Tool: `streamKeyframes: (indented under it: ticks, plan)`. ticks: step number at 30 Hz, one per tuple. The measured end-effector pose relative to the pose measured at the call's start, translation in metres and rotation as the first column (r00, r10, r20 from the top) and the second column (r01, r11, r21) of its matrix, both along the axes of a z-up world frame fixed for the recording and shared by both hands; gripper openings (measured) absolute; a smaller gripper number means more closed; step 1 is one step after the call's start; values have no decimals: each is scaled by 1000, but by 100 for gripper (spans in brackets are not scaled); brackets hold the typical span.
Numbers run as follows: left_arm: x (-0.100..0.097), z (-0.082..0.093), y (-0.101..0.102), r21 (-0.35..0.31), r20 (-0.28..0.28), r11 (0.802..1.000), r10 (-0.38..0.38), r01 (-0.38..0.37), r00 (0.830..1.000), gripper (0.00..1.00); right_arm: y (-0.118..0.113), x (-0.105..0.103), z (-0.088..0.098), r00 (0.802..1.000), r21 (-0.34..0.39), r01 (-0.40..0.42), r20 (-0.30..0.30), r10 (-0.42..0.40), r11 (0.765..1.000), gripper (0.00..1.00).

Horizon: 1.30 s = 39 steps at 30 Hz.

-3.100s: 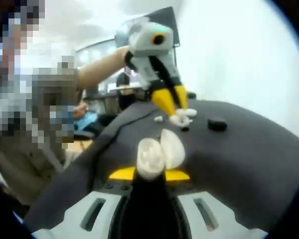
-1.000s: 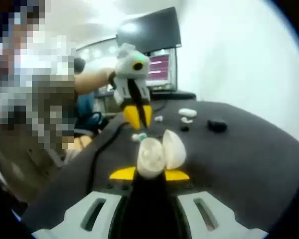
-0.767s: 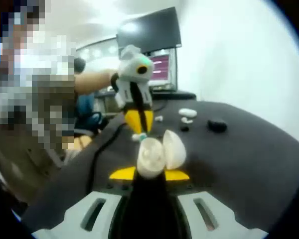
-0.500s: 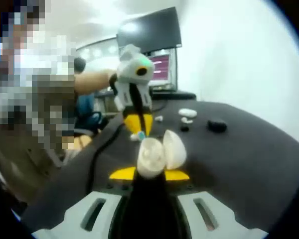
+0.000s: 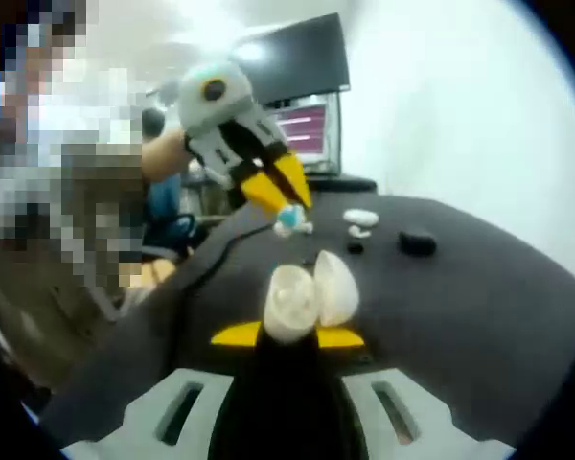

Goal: Pick up three earphones and place each one into its charging case using tactile feedback, ensure that each earphone is properly inserted and securely positioned inside the case.

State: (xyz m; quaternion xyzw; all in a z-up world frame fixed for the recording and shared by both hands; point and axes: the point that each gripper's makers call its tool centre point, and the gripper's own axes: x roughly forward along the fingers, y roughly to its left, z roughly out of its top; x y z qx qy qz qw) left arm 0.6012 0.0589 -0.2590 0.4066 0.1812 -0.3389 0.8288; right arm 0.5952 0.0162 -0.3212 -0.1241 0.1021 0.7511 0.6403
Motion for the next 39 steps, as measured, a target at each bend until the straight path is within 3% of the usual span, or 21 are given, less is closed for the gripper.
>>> streamKeyframes:
  ticks: [4, 6, 8, 11, 19, 24, 28, 32, 39]
  plan:
    - [1, -1, -17, 138, 94, 987, -93, 79, 991, 3, 0, -1, 0, 1000, -2, -1, 7, 1, 1000, 21]
    - [-1, -6, -22, 191, 88, 976, -121, 102, 989, 3, 0, -1, 0, 1000, -2, -2, 6, 2, 1000, 21]
    - [-1, -12, -24, 281, 89, 951, -163, 132, 983, 3, 0, -1, 0, 1000, -2, -2, 8, 2, 1000, 21]
    - [1, -16, -26, 354, 99, 925, -181, 136, 979, 3, 0, -1, 0, 1000, -2, -3, 11, 3, 1000, 21]
    - [6, -17, -32, 393, 115, 910, -192, 133, 975, 3, 0, 0, -1, 1000, -4, -2, 16, 2, 1000, 21]
    - [4, -25, -31, 415, 80, 898, -199, 149, 977, 3, -1, 0, -1, 1000, -5, -2, 18, 2, 1000, 21]
    - [3, -24, -32, 399, 71, 904, -199, 155, 977, 4, -1, 0, -1, 1000, -4, -2, 18, 2, 1000, 21]
    - [1, -19, -34, 345, 59, 924, -198, 166, 978, 5, 0, 1, -1, 1000, -5, -3, 17, 3, 1000, 20]
    - [1, -21, -31, 346, 55, 924, -194, 164, 979, 5, 0, 0, -1, 1000, -5, -2, 17, 2, 1000, 20]
